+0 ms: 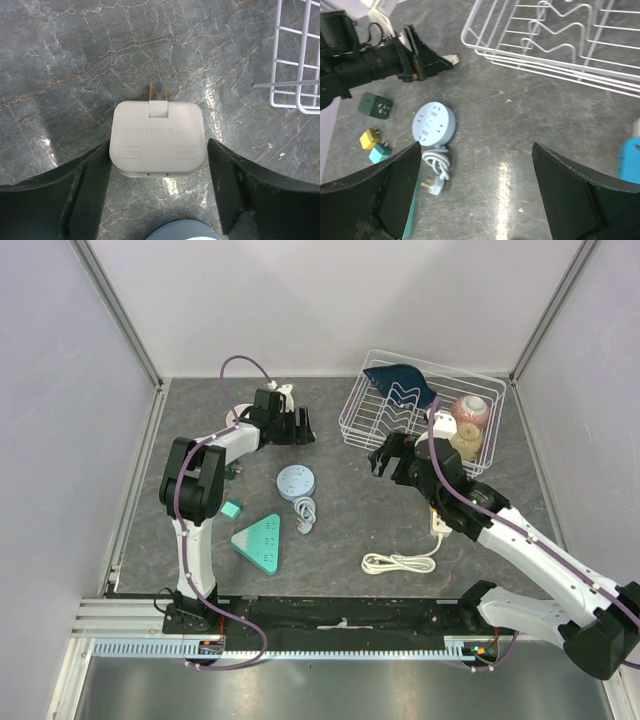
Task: Pull the plug off the socket
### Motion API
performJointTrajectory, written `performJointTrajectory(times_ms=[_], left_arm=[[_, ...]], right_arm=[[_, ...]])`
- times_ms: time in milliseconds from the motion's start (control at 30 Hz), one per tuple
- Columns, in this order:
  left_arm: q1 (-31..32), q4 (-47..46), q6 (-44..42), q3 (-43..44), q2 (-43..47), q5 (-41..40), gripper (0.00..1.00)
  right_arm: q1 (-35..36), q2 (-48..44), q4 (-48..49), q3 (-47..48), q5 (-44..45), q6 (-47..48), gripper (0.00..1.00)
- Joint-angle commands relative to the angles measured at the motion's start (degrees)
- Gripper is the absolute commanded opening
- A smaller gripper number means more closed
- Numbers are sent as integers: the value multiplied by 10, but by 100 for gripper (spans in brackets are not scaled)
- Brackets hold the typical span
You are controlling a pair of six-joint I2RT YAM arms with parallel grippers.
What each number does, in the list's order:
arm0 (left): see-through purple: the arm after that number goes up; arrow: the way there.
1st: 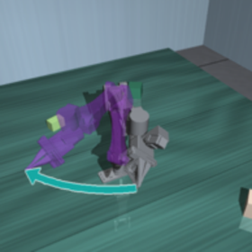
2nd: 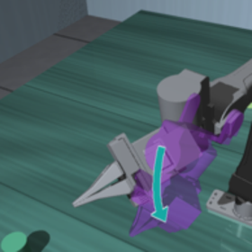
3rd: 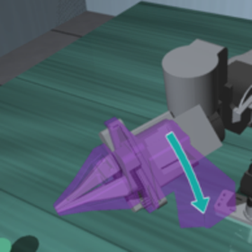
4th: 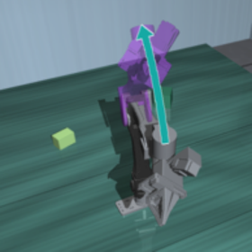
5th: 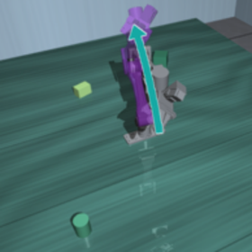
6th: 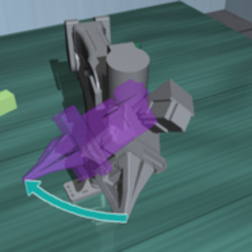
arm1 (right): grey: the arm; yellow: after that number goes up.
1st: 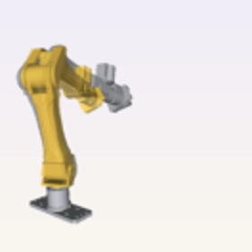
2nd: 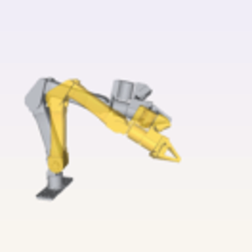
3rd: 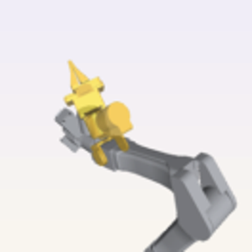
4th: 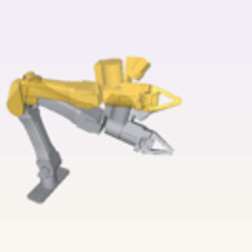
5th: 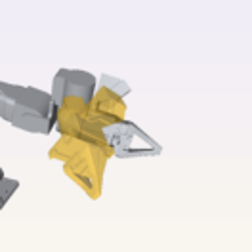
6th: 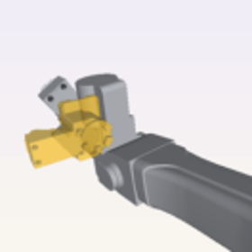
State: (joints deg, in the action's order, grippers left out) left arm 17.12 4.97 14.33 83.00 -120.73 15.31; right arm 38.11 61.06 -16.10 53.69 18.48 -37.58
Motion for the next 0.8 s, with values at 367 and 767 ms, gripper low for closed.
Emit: performJointTrajectory(times_ms=[367, 767], left_arm=[[7, 56, 60, -34, 203, 24, 99], [19, 129, 55, -178, 410, 79, 95]], right_arm=[[-35, -50, -337, 67, 212, 19, 98], [-85, 75, -314, 96, 163, 86, 98]])
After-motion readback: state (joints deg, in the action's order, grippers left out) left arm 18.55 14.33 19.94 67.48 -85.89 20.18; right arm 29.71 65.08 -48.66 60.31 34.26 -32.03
